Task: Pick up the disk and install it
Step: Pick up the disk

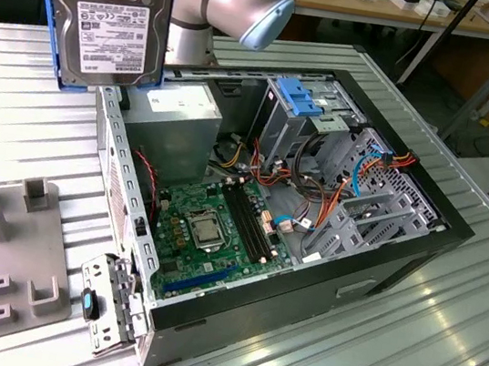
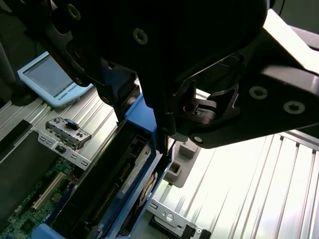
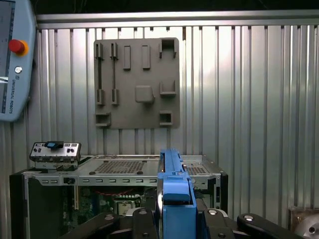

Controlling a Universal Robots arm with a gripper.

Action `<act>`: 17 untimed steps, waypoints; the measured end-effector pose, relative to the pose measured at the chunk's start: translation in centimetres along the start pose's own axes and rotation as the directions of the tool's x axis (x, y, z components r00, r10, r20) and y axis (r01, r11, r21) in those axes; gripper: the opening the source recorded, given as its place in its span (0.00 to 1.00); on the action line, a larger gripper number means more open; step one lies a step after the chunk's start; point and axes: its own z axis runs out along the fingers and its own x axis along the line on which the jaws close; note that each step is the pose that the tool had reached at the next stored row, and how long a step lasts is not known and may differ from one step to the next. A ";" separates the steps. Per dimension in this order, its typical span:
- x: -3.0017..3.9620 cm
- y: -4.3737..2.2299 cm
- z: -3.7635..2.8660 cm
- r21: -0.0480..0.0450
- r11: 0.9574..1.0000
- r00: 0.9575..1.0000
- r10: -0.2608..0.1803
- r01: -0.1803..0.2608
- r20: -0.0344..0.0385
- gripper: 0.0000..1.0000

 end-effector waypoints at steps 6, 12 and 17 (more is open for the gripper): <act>-0.02 -1.82 0.07 0.000 1.000 1.000 0.000 0.000 0.000 0.37; -0.04 -3.90 0.15 0.000 1.000 1.000 0.000 0.000 0.000 0.37; 0.27 -4.87 0.19 0.000 1.000 1.000 0.000 0.000 0.000 0.37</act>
